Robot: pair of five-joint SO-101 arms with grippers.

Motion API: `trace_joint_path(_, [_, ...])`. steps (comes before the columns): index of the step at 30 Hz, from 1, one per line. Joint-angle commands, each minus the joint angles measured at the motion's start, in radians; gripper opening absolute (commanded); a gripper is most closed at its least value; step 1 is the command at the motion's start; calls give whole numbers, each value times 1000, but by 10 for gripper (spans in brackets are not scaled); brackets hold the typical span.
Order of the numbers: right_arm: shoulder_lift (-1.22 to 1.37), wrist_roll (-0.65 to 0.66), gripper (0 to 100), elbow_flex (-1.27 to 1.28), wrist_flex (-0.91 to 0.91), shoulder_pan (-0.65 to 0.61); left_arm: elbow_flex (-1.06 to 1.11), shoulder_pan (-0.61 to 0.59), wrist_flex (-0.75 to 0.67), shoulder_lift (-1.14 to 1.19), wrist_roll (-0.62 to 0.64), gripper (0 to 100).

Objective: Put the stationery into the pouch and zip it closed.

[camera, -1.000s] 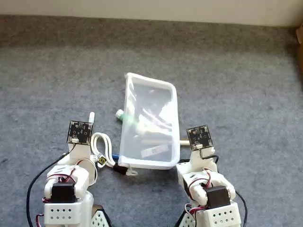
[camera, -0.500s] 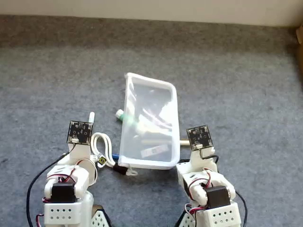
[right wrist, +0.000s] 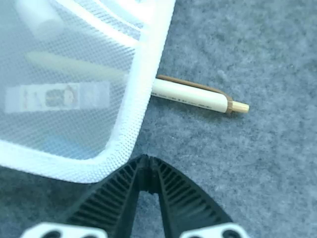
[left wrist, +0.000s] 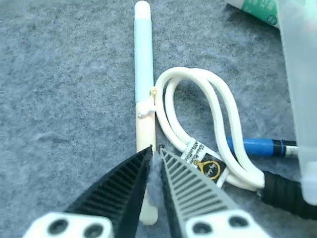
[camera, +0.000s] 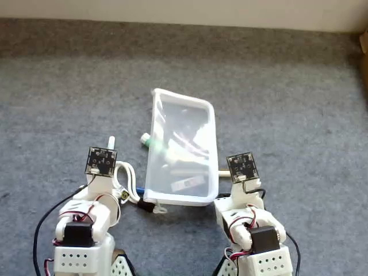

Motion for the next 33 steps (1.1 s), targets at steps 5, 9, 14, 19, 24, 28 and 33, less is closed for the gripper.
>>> trace_joint_path(5, [-13,-5,5,151,5,-4,22,42,8,-13,11,37])
trace_joint_path(9, [-13,-5,5,151,5,-7,22,41,69,-13,8,37])
trace_joint_path(14, [-13,-9,5,151,5,-5,5,35,71,-15,6,38])
trace_joint_path(19, [-15,-5,5,151,5,-2,-16,-110,68,-16,6,38])
trace_joint_path(24, [-15,-5,5,64,5,-1,-91,-289,61,-16,5,38])
trace_joint_path(28, [-15,-9,5,-13,4,-2,-130,-383,60,-16,-48,38])
trace_joint_path(33, [-15,-12,5,-125,4,-4,-134,-440,60,-16,-127,35])
